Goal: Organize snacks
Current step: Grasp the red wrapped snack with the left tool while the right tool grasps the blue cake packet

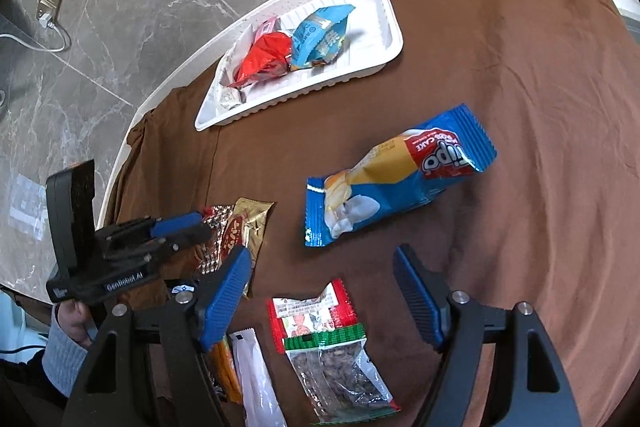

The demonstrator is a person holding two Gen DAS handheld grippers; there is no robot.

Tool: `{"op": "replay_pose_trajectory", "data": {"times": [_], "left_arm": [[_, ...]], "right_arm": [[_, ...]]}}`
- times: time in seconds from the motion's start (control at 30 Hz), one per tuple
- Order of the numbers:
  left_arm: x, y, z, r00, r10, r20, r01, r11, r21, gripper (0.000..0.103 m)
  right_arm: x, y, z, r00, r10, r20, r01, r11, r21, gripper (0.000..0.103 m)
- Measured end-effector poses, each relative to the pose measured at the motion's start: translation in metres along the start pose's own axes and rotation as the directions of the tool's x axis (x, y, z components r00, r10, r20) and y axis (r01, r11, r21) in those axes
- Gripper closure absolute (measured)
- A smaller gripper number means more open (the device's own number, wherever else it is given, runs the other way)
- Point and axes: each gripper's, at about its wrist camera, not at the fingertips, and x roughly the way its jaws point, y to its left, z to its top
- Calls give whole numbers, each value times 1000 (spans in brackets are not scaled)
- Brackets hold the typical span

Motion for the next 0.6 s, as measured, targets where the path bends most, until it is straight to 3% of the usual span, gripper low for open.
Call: {"op": "replay_pose_trajectory", "data": {"times": [0.43, 0.6], "left_arm": [[17, -4, -1, 998, 9, -61, -7, 999, 42, 74], [21, -14, -1, 997, 50, -51, -44, 994, 99, 74]], "right_arm": [[20, -15, 13, 999, -44, -8, 44, 993, 112, 21], [29, -24, 21, 999, -38, -11, 39, 983, 179, 21]]}}
